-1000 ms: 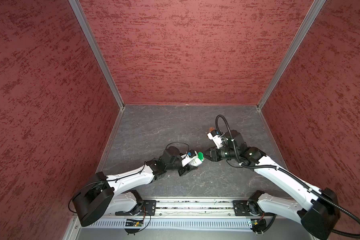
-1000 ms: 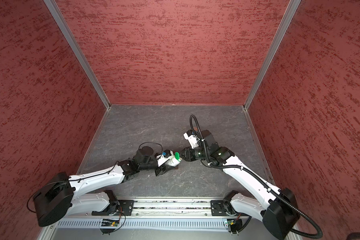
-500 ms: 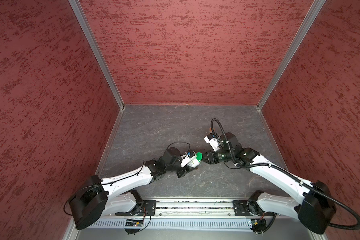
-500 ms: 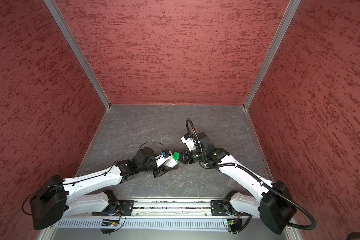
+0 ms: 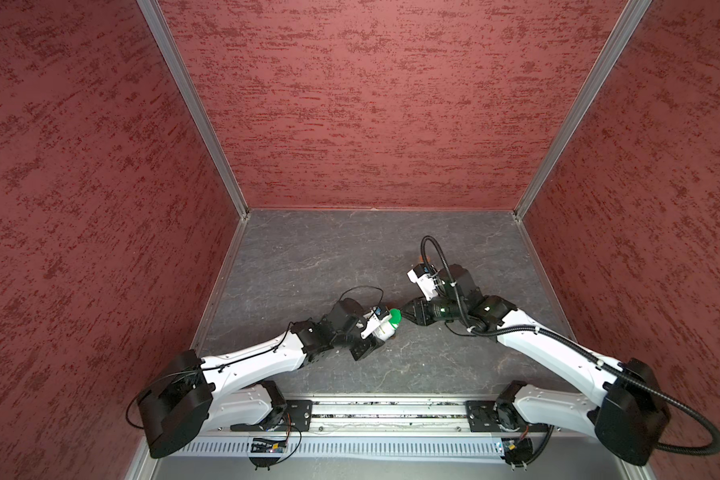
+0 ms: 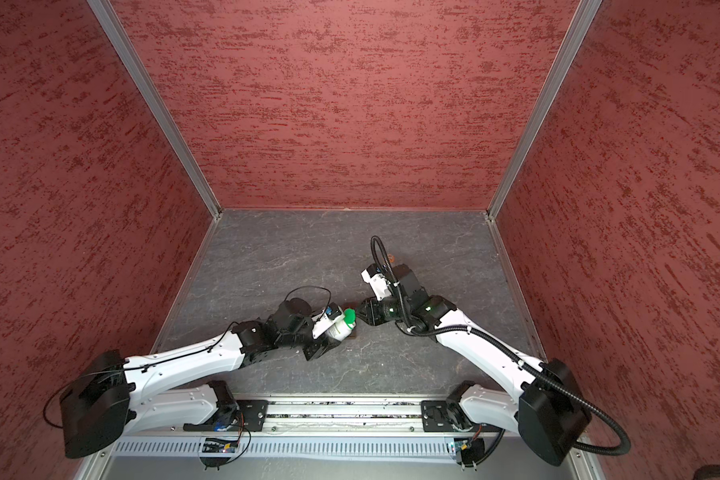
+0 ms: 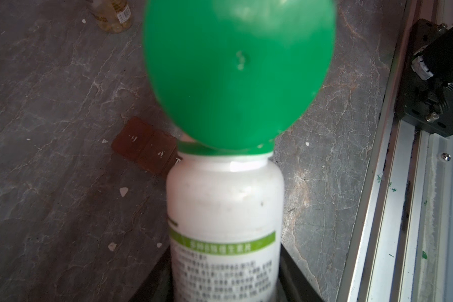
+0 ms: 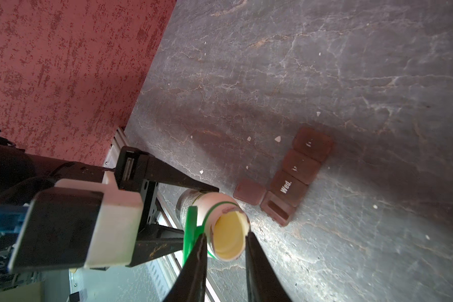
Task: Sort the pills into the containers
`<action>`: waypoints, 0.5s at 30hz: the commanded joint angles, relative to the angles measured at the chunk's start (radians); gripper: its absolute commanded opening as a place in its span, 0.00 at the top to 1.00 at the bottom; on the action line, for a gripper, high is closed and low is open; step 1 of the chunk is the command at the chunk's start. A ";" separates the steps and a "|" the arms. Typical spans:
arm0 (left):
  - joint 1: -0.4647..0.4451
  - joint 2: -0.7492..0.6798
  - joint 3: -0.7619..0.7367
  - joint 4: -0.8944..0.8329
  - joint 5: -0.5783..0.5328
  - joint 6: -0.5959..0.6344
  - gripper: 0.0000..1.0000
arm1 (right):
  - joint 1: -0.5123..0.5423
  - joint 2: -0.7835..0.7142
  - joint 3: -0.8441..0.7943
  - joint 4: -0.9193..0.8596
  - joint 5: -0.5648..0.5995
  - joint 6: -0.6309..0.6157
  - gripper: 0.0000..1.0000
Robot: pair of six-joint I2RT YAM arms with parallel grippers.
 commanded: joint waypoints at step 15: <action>-0.016 0.119 0.157 -0.158 -0.015 -0.083 1.00 | 0.007 0.016 -0.044 0.075 0.014 -0.010 0.75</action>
